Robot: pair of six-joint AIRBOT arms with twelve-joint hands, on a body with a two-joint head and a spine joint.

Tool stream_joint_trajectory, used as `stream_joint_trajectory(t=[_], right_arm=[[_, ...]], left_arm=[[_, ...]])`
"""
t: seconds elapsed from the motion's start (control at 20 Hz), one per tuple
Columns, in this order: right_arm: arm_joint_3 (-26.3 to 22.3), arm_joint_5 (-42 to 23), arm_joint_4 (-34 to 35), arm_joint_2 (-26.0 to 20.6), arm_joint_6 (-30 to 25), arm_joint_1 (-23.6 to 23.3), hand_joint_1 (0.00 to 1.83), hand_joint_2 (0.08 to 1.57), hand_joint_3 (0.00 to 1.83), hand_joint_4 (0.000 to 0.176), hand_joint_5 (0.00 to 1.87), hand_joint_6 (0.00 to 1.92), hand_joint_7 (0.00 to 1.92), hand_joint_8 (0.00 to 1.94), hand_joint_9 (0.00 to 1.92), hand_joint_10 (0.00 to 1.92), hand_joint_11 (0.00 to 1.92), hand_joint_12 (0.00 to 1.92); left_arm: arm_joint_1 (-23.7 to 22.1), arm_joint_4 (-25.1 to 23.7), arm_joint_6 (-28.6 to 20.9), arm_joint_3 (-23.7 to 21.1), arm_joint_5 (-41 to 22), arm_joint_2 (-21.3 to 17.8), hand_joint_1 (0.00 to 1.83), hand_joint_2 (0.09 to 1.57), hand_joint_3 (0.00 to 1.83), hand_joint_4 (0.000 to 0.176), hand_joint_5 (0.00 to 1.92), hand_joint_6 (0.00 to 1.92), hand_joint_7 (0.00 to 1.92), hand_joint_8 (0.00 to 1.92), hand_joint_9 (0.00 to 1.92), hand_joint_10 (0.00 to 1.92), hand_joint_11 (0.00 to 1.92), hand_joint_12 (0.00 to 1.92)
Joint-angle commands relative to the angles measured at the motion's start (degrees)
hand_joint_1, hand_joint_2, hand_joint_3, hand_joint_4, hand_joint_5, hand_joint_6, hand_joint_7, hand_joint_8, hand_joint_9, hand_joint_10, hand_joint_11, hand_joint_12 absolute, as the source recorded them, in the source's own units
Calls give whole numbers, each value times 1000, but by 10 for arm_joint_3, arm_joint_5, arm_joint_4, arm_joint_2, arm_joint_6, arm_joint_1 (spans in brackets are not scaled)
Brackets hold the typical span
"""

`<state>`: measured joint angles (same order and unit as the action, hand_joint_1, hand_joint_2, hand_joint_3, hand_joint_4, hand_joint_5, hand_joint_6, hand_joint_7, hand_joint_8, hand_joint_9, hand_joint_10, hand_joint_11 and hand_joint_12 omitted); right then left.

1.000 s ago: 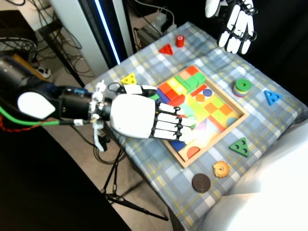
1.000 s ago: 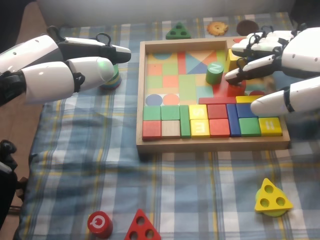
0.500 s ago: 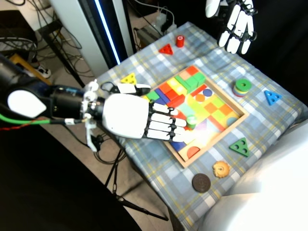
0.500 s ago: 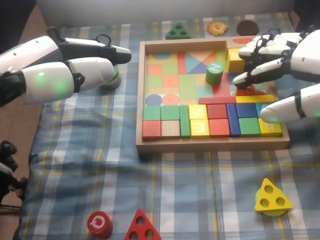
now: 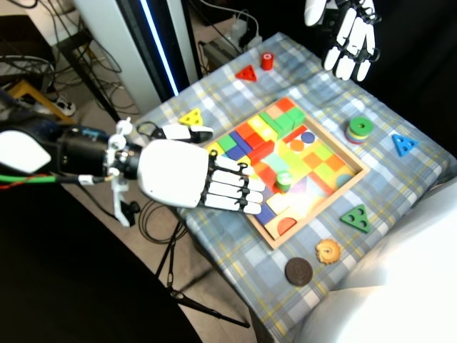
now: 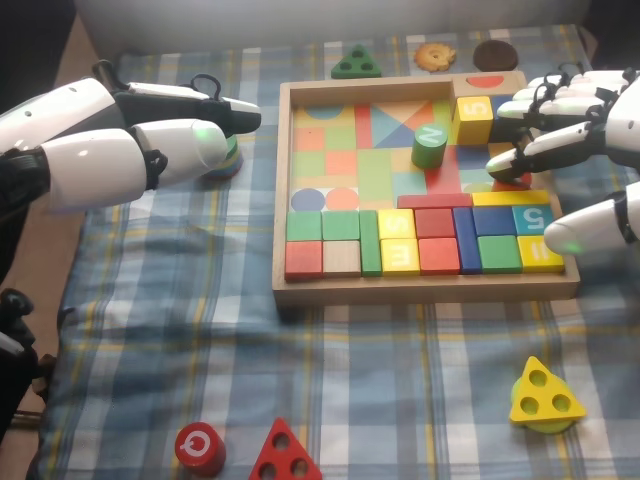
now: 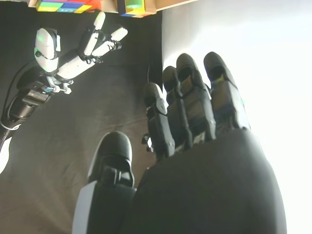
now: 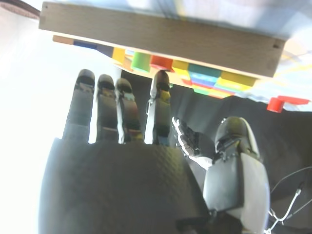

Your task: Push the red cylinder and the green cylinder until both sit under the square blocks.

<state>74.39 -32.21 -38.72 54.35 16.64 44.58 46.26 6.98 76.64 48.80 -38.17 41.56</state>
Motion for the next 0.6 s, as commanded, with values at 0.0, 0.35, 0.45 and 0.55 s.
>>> stream_joint_trajectory(t=[0.0,0.35,0.45,0.55], right_arm=[[-3,-42,18,-5,-1,0,0,1037,0,168,398,6,53,6,0,0,0,0],[-14,-43,26,-24,-1,12,0,1059,3,161,395,1,53,2,0,0,0,0],[-13,-48,32,-24,-1,13,0,1060,4,150,393,0,41,0,0,0,0,0],[-11,-57,36,-24,-1,13,0,1071,8,140,392,0,38,0,0,0,0,0]], left_arm=[[-4,3,-5,0,-71,-1,0,1390,2,113,543,0,489,0,437,2,90,344],[-1,5,-8,0,-73,-2,0,1387,0,106,545,1,486,2,458,8,94,351],[0,5,-9,0,-73,-2,0,1394,3,102,548,2,488,2,438,1,87,350],[3,6,-9,0,-73,-2,0,1390,0,96,557,6,491,3,429,0,83,350]])
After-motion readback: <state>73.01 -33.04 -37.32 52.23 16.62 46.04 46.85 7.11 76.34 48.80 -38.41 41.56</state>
